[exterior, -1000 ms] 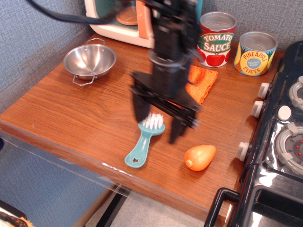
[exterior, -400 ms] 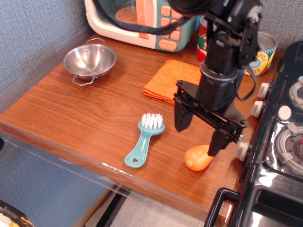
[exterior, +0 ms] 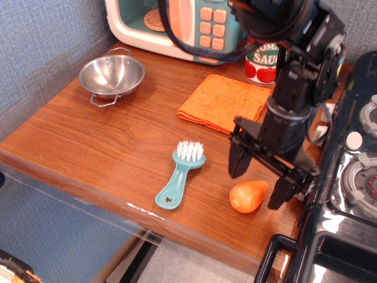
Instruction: Move the carrot and drop bottom left of table
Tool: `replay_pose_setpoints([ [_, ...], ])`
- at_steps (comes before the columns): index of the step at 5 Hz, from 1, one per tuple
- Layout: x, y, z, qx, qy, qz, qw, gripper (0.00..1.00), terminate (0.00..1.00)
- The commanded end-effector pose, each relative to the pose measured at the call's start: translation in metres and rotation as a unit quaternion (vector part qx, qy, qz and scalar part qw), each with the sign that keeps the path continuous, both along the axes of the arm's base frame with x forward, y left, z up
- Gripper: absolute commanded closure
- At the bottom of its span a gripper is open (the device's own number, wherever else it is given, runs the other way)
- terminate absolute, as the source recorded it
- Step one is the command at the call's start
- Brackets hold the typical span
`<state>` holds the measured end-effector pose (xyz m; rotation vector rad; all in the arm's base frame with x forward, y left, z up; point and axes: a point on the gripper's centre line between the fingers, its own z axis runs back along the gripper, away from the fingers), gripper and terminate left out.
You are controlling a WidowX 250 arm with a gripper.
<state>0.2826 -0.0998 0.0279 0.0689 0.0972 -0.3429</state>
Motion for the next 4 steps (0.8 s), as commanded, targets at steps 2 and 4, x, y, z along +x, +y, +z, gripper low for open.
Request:
replay_pose_setpoints([
  [2,-0.003,-0.002,-0.008,-0.002,0.014,-0.004,0.9999,1.0,0.0],
  [4,0.004,-0.005,0.009,-0.018,-0.003,-0.024,0.9996,1.0,0.0],
])
